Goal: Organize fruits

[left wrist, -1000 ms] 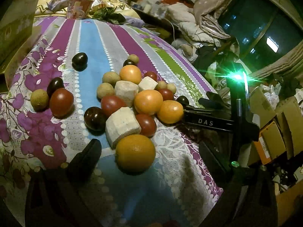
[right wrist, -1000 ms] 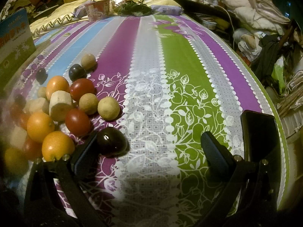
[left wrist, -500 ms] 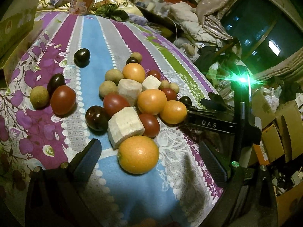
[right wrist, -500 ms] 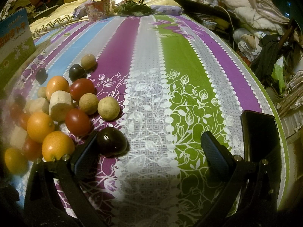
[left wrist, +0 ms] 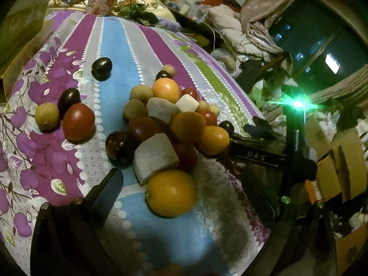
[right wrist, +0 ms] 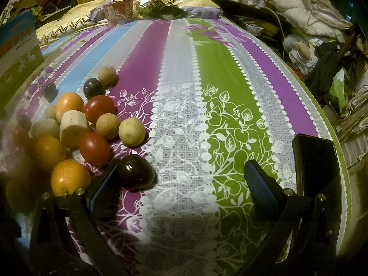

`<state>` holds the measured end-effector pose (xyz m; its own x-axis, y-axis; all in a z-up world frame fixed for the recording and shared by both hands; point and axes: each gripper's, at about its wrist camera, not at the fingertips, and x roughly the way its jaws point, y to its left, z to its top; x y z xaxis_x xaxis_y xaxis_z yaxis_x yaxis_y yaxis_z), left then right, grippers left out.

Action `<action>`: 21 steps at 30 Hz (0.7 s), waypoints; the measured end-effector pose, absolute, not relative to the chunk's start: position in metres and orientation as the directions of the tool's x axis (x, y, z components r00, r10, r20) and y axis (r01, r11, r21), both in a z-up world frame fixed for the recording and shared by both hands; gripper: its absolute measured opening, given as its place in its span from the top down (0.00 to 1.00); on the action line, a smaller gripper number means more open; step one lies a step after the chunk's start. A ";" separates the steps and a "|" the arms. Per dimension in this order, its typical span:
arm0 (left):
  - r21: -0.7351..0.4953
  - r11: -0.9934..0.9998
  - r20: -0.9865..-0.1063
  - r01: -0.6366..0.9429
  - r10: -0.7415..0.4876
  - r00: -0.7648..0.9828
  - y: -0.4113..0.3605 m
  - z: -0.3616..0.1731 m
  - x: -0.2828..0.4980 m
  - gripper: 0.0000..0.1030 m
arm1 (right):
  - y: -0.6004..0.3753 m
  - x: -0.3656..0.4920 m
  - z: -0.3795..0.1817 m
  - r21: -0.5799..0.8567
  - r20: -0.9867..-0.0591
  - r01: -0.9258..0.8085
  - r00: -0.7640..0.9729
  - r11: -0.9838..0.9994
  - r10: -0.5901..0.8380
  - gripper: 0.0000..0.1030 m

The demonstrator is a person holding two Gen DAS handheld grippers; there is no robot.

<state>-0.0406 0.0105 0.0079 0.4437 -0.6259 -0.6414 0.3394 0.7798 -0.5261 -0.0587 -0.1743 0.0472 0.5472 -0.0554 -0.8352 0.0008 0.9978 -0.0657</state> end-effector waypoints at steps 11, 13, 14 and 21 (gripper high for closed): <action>-0.418 0.838 -0.711 0.351 -0.542 0.448 -0.007 0.010 -0.041 0.00 | -0.173 -0.058 0.046 -0.066 -0.835 0.002 0.548 0.998 -0.056 0.00; -0.353 0.869 -0.752 0.346 -0.483 0.448 -0.015 0.013 -0.041 0.00 | -0.174 -0.059 0.046 -0.066 -0.835 0.002 0.548 0.998 -0.056 0.00; -0.272 0.912 -0.786 0.308 -0.395 0.477 -0.020 0.017 -0.043 0.00 | -0.174 -0.059 0.046 -0.066 -0.835 0.002 0.548 0.998 -0.056 0.00; -0.109 0.994 -0.770 -0.029 -0.066 0.635 -0.001 0.056 -0.070 0.00 | -0.173 -0.058 0.046 -0.067 -0.834 0.004 0.549 0.998 -0.058 0.00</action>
<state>-0.0703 -0.0006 0.0559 0.6345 -0.0663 -0.7700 -0.0290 0.9936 -0.1094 -0.0580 -0.1726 0.0455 0.5492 -0.0577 -0.8337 0.0037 0.9978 -0.0666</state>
